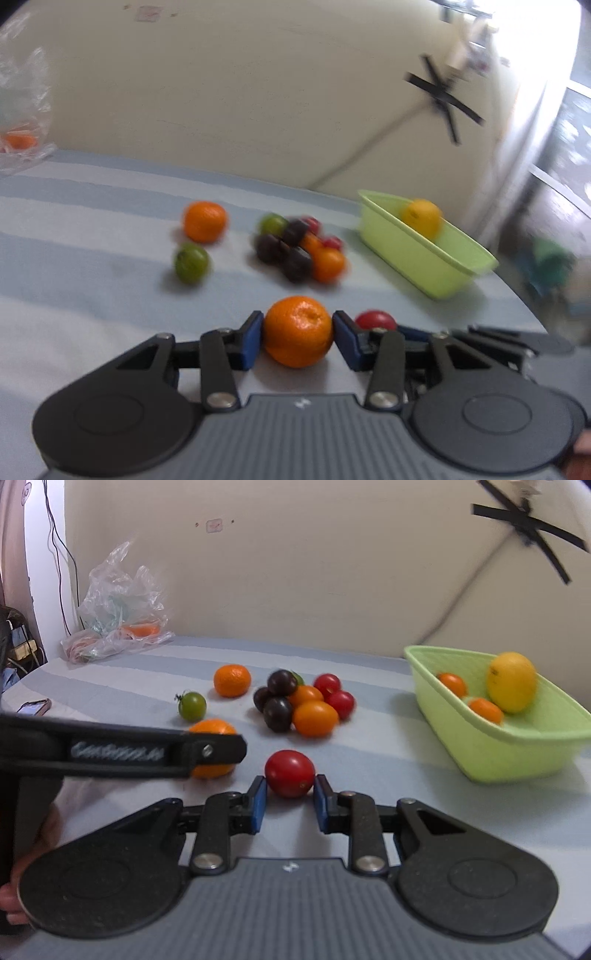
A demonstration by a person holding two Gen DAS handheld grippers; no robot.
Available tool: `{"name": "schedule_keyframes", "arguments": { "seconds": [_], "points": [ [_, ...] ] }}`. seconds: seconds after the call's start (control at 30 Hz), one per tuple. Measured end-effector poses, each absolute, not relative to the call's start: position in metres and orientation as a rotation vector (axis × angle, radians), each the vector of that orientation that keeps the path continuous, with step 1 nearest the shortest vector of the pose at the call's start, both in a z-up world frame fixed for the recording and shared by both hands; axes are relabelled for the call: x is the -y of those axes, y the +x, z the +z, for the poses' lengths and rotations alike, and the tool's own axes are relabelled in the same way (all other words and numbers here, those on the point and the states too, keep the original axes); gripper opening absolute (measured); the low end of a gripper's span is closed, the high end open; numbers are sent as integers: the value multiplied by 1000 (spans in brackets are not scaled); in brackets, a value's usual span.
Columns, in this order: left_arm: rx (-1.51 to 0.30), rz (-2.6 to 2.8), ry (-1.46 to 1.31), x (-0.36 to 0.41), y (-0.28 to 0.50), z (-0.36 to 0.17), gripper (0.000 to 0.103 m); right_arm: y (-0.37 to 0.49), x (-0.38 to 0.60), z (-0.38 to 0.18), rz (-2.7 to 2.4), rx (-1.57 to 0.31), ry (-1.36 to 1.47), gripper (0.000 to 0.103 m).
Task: Organize fruits
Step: 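Carry the tangerine and red tomato into the basket and open both tools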
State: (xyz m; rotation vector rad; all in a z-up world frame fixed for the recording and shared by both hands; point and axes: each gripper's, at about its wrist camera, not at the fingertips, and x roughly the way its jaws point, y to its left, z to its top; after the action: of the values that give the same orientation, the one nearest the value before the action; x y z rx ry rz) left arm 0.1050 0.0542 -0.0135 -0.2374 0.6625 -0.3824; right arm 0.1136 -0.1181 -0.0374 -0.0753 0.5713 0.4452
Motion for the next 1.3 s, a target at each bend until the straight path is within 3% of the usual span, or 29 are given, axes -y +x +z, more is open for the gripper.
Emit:
{"name": "schedule_keyframes", "arguments": {
  "seconds": [0.23,0.63,1.07,1.3],
  "points": [
    [-673,-515,-214,-18,54,-11,41,55,168,-43,392,-548,-37,30],
    [-675,-650,-105,54,38,-12,42,14,220,-53,230,-517,34,30],
    [-599,-670,-190,91,139,42,41,87,256,-11,171,-280,56,30],
    [-654,-591,-218,122,207,30,41,168,268,-14,124,-317,79,30]
  ]
}}
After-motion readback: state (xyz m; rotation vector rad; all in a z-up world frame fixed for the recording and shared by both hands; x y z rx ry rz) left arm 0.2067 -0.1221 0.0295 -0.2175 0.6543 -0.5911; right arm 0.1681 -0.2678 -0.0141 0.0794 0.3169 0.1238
